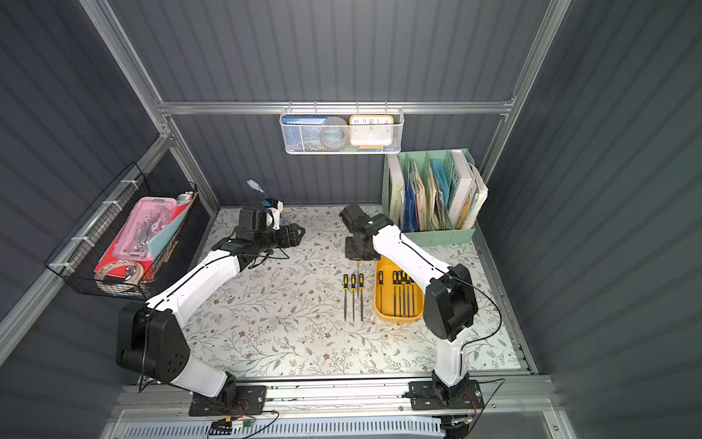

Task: Take the file tool out of the storage box
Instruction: Place the file tool at the center of the board.

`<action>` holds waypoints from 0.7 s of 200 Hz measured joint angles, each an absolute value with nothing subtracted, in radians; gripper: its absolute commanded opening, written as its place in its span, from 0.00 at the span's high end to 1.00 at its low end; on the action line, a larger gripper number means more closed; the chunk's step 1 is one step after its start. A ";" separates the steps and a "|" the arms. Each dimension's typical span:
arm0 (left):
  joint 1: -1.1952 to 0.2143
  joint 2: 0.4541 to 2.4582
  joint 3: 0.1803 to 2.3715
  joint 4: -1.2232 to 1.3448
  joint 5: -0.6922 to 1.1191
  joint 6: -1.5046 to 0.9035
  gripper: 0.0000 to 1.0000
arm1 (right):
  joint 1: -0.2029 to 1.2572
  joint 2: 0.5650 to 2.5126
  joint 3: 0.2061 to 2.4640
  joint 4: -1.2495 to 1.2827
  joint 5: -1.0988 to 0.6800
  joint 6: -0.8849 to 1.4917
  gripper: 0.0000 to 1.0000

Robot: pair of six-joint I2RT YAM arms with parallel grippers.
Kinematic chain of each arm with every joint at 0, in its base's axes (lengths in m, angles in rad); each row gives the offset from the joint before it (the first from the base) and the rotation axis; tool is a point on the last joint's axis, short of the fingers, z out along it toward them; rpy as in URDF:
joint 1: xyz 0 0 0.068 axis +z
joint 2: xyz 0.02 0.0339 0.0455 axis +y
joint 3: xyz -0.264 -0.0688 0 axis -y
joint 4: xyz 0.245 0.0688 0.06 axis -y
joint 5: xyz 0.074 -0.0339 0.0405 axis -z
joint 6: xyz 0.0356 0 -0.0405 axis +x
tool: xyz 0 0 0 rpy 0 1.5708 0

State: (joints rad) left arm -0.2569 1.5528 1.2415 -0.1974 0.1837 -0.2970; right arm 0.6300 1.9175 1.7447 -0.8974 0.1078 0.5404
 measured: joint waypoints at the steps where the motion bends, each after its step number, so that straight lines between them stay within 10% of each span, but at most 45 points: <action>1: -0.257 1.553 1.242 -0.197 0.184 -0.297 0.20 | 0.633 1.920 1.745 -0.897 0.106 0.544 1.00; 140: -0.256 1.540 1.214 -0.193 0.183 -0.307 0.19 | 0.720 2.236 1.835 -0.856 0.044 0.709 1.00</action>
